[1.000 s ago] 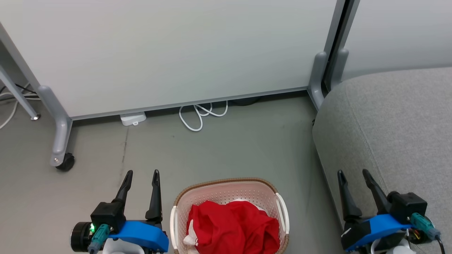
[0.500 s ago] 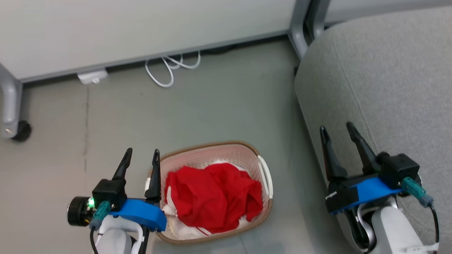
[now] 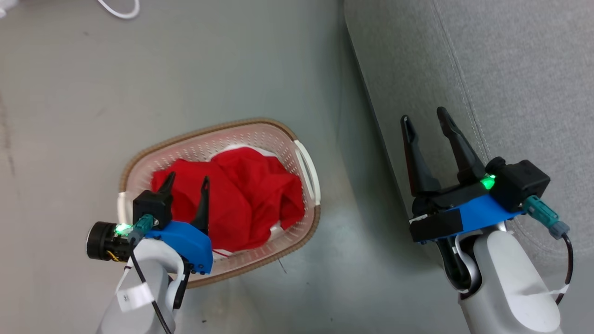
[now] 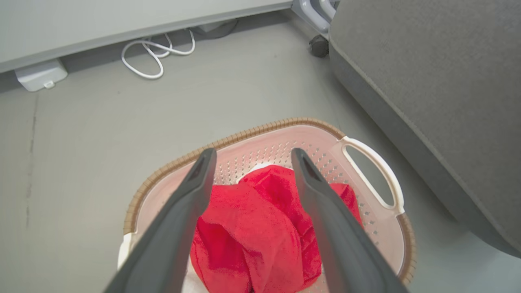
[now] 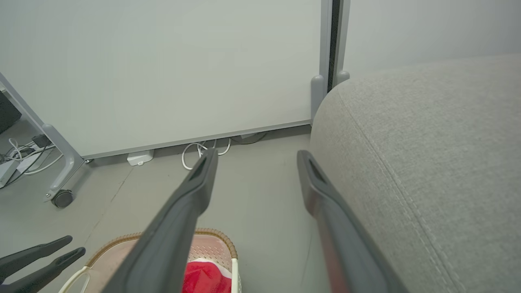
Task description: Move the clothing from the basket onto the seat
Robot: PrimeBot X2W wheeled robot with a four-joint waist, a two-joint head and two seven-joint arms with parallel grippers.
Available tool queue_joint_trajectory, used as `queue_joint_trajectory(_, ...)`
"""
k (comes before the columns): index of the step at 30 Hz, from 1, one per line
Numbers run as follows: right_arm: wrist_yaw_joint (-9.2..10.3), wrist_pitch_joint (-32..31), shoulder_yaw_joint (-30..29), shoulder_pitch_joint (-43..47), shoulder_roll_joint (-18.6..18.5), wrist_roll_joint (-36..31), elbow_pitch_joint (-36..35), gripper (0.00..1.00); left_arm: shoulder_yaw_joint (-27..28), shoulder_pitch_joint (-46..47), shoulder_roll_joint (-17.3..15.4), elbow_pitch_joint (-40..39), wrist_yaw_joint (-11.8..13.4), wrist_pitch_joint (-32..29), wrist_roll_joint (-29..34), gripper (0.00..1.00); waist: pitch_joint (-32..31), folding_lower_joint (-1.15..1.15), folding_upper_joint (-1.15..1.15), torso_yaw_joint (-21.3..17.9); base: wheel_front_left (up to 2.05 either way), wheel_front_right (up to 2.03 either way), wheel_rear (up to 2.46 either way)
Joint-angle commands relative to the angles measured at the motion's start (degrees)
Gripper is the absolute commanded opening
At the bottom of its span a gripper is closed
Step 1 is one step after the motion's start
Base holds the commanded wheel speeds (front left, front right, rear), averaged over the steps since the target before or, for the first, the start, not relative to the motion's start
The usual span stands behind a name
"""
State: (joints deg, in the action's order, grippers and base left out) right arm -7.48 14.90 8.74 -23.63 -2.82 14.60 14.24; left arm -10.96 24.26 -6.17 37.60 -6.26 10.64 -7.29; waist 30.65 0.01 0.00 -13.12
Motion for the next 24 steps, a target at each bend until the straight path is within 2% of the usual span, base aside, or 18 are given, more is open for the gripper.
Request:
queue_joint_trajectory(1,-0.03,0.3,0.3,-1.2,-0.1,0.6,0.1,1.00,0.2,1.2,-0.6,0.7,0.2,-0.7,-0.1,1.00,3.9,-0.01,0.00,-3.0,0.00,0.00,0.00)
queue_joint_trajectory(4,-0.03,0.3,1.1,-2.1,-0.1,1.6,-0.4,1.00,0.7,3.5,-1.2,3.5,1.2,-3.3,-0.3,1.00,6.2,-0.01,0.00,-4.1,0.00,0.00,0.00)
queue_joint_trajectory(9,-0.03,0.4,2.4,-3.0,-0.1,3.5,-1.5,1.00,2.3,6.0,-1.7,8.0,4.2,-8.4,-1.2,1.00,9.0,-0.01,0.00,-5.7,0.00,0.00,0.00)
queue_joint_trajectory(20,-0.03,0.4,5.3,-4.3,-0.1,6.7,-2.9,1.00,5.6,9.8,-2.8,13.2,9.9,-13.6,-3.8,1.00,13.0,-0.01,0.00,-8.3,0.00,0.00,0.00)
queue_joint_trajectory(24,-0.03,0.3,5.9,-4.7,-0.1,7.4,-3.1,1.00,6.3,11.1,-2.5,14.4,10.5,-15.0,-4.9,1.00,13.7,-0.01,0.00,-8.8,0.00,0.00,0.00)
